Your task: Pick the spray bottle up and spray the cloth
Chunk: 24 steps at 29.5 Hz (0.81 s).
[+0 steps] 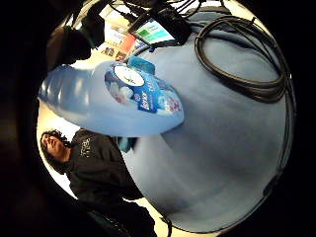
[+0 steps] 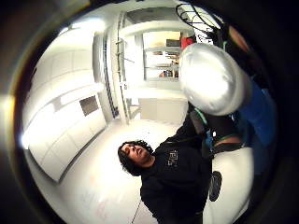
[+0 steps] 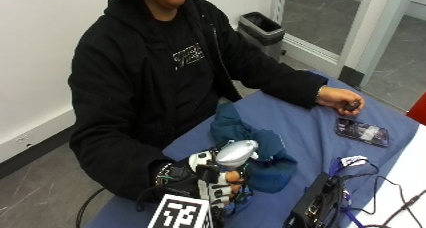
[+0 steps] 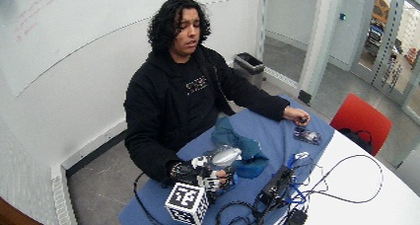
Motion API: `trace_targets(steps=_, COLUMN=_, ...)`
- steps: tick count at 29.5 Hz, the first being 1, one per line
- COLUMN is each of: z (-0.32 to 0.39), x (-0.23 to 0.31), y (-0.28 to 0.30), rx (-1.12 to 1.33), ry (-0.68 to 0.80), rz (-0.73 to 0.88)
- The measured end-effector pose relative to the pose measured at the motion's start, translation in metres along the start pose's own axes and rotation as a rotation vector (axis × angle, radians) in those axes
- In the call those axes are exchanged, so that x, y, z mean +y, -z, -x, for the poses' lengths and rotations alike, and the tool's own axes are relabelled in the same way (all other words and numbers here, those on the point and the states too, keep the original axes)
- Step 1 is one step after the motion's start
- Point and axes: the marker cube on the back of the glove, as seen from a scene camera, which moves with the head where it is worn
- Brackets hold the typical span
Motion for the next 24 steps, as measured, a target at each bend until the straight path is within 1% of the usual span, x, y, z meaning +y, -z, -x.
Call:
trace_targets(steps=8, z=-0.004, x=-0.017, y=-0.022, rx=-0.096, ry=0.006, rz=0.014)
trace_targets(steps=10, z=-0.005, x=-0.023, y=-0.028, rx=-0.097, ry=0.016, rz=-0.042)
trace_targets(steps=14, z=-0.006, x=-0.054, y=-0.037, rx=-0.063, ry=0.061, rz=-0.295)
trace_targets(steps=16, z=-0.008, x=-0.067, y=-0.041, rx=-0.059, ry=0.092, rz=-0.381)
trace_targets(steps=18, z=-0.010, x=-0.066, y=-0.039, rx=-0.056, ry=0.112, rz=-0.409)
trace_targets(steps=24, z=-0.015, x=-0.058, y=-0.033, rx=-0.045, ry=0.180, rz=-0.402)
